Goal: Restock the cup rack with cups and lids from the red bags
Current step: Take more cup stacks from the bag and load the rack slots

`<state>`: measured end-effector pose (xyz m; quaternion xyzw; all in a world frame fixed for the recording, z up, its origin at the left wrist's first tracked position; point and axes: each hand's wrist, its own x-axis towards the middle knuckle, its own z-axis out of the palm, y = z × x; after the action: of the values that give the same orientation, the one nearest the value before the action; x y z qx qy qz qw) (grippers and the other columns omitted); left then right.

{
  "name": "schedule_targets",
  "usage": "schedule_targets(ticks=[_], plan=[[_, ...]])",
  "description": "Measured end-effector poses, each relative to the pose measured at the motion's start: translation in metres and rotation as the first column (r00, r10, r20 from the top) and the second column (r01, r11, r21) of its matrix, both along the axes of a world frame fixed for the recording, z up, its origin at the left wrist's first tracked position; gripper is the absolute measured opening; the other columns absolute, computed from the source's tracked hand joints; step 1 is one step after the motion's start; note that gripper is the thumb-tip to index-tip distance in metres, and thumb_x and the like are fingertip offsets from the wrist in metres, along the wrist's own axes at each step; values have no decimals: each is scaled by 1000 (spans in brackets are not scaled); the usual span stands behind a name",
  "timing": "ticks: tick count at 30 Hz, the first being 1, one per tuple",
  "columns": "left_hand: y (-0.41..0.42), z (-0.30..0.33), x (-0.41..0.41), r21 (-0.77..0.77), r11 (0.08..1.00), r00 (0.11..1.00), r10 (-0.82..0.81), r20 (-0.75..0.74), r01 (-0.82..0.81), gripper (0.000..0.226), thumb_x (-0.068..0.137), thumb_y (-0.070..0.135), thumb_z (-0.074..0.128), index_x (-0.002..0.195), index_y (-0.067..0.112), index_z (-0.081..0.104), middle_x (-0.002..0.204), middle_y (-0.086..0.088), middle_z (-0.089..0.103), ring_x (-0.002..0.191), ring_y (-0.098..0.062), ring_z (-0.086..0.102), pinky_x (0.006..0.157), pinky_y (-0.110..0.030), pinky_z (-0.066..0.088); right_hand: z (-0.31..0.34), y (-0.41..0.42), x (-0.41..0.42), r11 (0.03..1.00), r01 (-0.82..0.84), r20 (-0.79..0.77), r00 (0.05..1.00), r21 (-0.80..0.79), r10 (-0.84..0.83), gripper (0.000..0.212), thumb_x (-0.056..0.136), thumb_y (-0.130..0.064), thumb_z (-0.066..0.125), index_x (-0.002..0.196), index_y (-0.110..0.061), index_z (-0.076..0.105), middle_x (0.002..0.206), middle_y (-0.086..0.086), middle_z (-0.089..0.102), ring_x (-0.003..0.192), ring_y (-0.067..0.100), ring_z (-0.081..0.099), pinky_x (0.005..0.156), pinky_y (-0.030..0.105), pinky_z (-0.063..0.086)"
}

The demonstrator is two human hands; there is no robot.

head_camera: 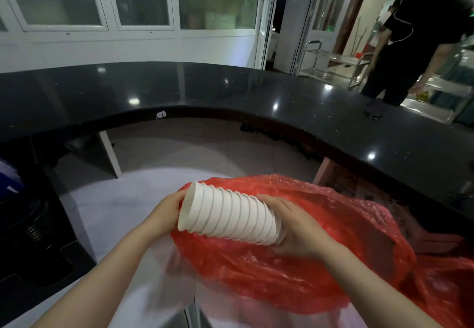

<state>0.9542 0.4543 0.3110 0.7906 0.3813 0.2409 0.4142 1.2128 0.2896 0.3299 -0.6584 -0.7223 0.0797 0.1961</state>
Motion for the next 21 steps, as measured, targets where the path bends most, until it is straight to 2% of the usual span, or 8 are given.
schedule_targets(ticks=[3, 4, 6, 8, 11, 13, 16, 21], plan=[[-4, 15, 3, 88, 984, 987, 158, -17, -156, 26, 73, 24, 49, 94, 17, 62, 104, -9, 67, 109, -35, 58, 97, -51, 42, 14, 9, -10, 998, -8, -113, 993, 61, 15, 98, 62, -31, 81, 146, -29, 31, 142, -11, 43, 130, 8, 42, 104, 30, 39], [-6, 22, 3, 63, 971, 971, 229, 67, -233, 20, 72, 24, 48, 85, 19, 61, 92, -4, 68, 99, -32, 62, 87, -46, 49, 17, 12, -13, 997, -3, -153, 988, 75, 15, 97, 62, -28, 82, 146, -28, 32, 142, -11, 43, 130, 8, 41, 105, 27, 37], [-11, 34, 1, -17, 945, 895, 314, 319, -325, 20, 82, 16, 56, 85, 33, 66, 84, 11, 70, 87, -13, 66, 65, -20, 51, 20, 17, -21, 994, 21, -208, 978, 105, 1, 96, 62, -26, 82, 144, -31, 33, 141, -13, 43, 129, 4, 40, 104, 17, 33], [-14, 43, -6, -83, 954, 819, 292, 493, -289, 34, 92, 12, 52, 96, 43, 67, 98, 17, 70, 94, -1, 64, 68, -11, 49, 18, 19, -25, 990, 48, -234, 972, 133, -16, 97, 61, -27, 82, 142, -39, 30, 138, -22, 40, 127, -5, 36, 101, 5, 25], [-20, 44, -14, -265, 964, 742, 203, 638, -36, 27, 96, 38, 45, 116, 40, 62, 118, 7, 65, 106, -13, 63, 77, -27, 54, 14, 26, -29, 993, 54, -217, 976, 108, -30, 97, 61, -31, 82, 142, -40, 30, 141, -22, 38, 129, -6, 34, 105, 11, 28], [-22, 42, -15, -331, 941, 769, 163, 618, 67, 45, 84, 48, 56, 128, 47, 50, 128, 7, 59, 110, -15, 62, 79, -31, 55, 8, 28, -31, 994, 70, -143, 988, 81, -58, 99, 61, -35, 83, 145, -33, 31, 143, -15, 41, 131, 3, 38, 107, 25, 34], [-26, 36, -12, -248, 969, 855, 118, 505, 12, 78, 65, 33, 76, 134, 48, 41, 127, 8, 57, 104, -12, 62, 77, -27, 53, -3, 20, -34, 986, 166, 9, 986, 29, -166, 115, 60, -46, 83, 151, -32, 16, 149, -10, 32, 133, 15, 32, 106, 32, 34], [-30, 18, -13, -326, 945, 847, 160, 508, 17, 63, 67, 34, 76, 126, 31, 55, 116, 2, 66, 104, -16, 65, 81, -31, 55, -21, -21, -12, 915, 404, 196, 896, 14, -399, 103, 50, -56, 83, 140, -31, 39, 131, -7, 48, 118, 25, 47, 92, 36, 42]])
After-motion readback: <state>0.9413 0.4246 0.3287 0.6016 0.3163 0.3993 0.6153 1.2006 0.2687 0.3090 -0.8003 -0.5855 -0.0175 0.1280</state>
